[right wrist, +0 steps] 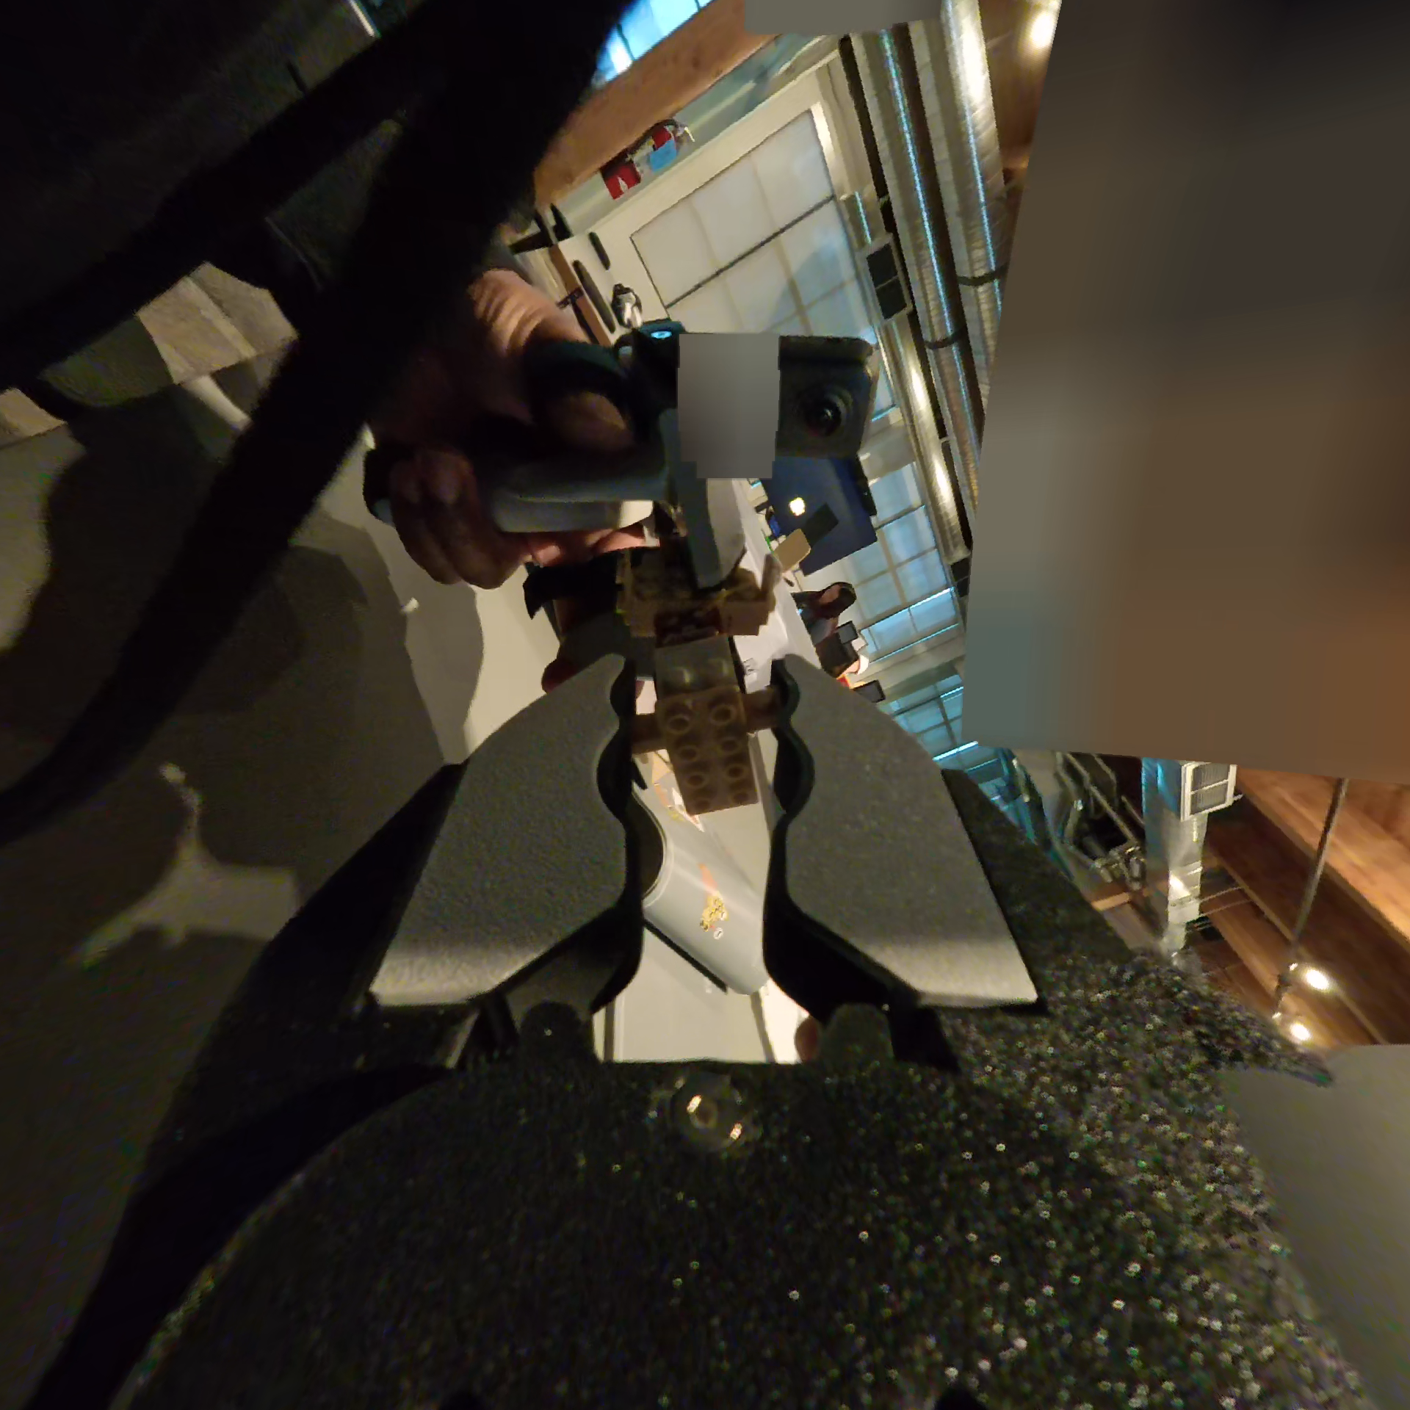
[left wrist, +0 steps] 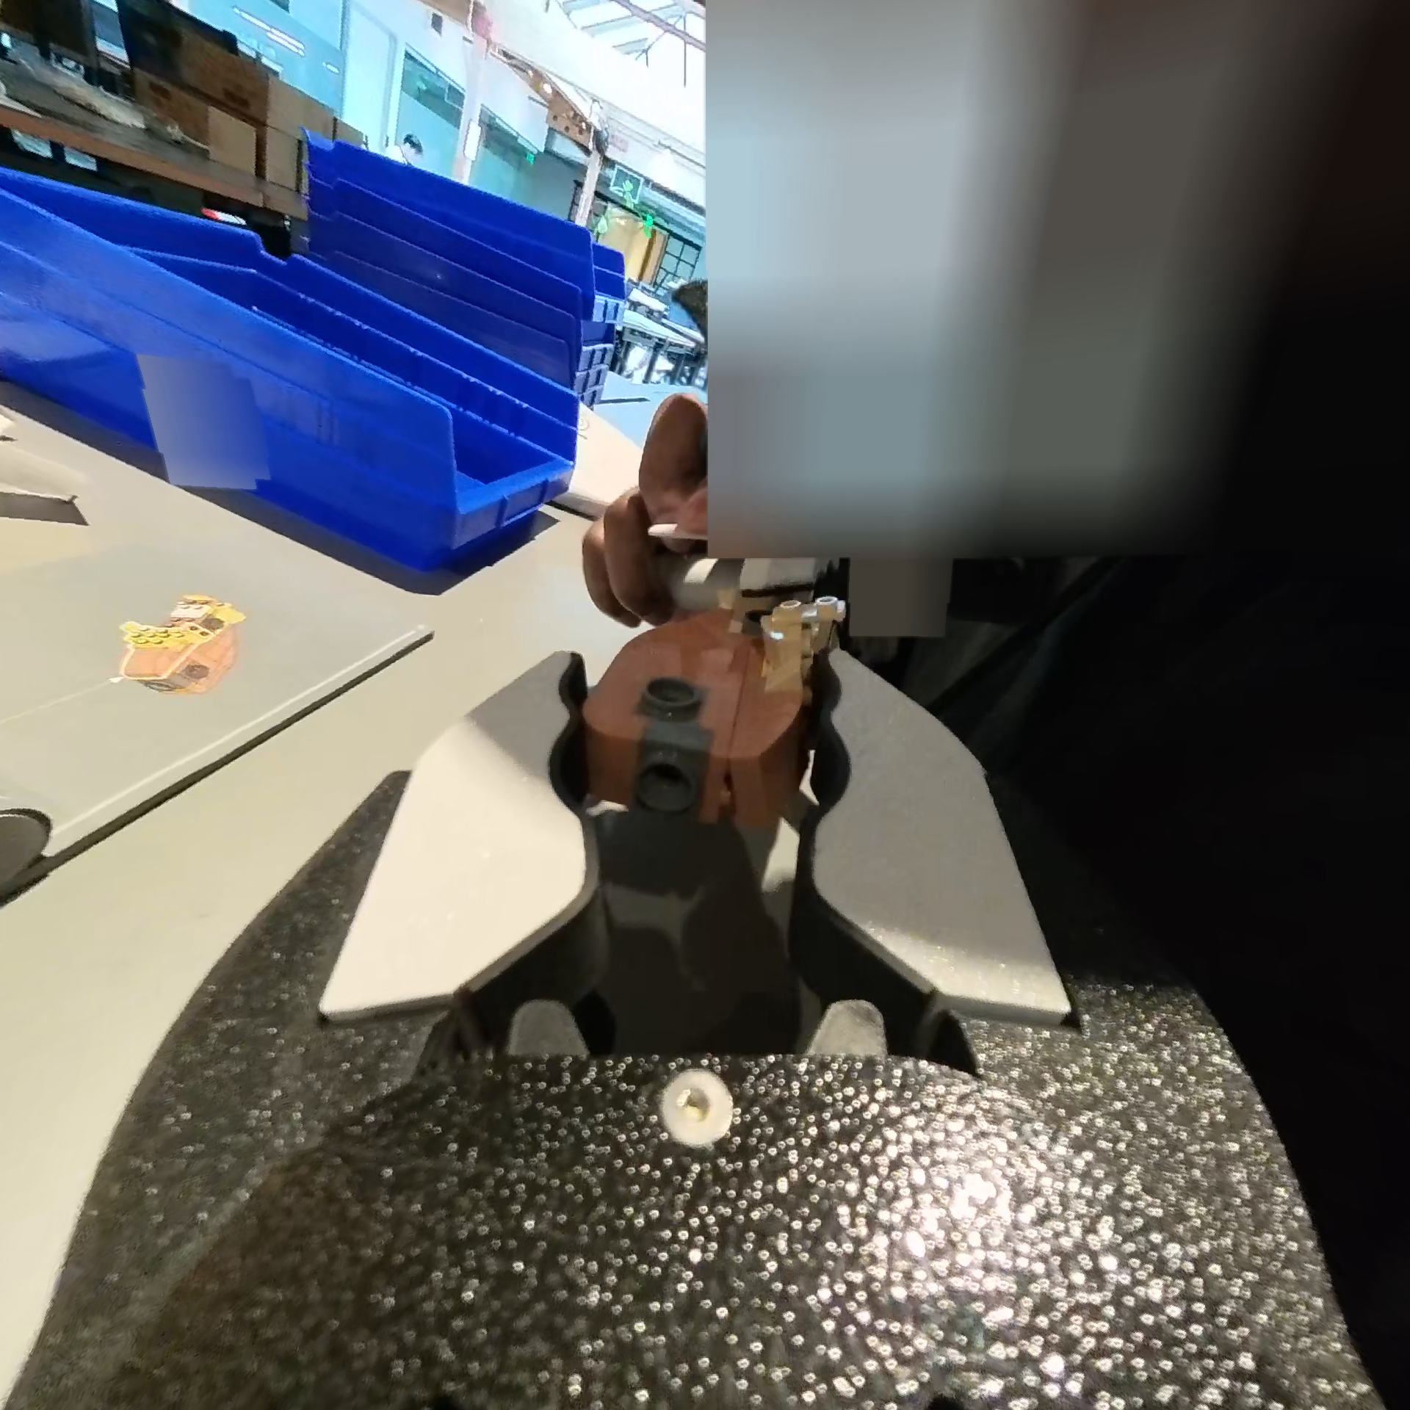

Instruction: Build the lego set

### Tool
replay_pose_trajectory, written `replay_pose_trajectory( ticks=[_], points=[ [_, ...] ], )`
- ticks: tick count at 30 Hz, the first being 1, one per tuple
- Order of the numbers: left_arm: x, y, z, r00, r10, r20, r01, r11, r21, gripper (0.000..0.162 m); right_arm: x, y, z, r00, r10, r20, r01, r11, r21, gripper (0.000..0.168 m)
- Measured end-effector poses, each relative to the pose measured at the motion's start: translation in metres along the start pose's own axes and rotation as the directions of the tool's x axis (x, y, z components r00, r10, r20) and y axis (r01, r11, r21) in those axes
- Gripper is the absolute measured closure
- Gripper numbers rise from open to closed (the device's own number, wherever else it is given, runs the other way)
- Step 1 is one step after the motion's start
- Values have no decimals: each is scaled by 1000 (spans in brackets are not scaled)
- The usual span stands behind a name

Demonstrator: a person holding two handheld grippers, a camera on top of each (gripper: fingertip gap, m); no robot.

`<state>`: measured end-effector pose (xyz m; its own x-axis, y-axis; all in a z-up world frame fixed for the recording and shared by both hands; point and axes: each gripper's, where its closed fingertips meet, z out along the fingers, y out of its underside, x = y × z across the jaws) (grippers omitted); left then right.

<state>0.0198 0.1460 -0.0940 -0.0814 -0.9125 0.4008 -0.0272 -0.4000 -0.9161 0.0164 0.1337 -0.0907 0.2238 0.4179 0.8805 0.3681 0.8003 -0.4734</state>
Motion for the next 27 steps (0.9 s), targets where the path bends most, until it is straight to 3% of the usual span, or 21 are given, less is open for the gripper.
replay_pose_trajectory(
  ticks=[7,27],
  points=[
    [0,-1,0,1000,17,-6,-17,1000,22,106,2,-2,1,996,92,-8,-92,996,16,135],
    [3,-6,1,999,32,-30,-30,997,77,108,6,-8,-2,991,131,-33,-129,990,59,135]
  ],
)
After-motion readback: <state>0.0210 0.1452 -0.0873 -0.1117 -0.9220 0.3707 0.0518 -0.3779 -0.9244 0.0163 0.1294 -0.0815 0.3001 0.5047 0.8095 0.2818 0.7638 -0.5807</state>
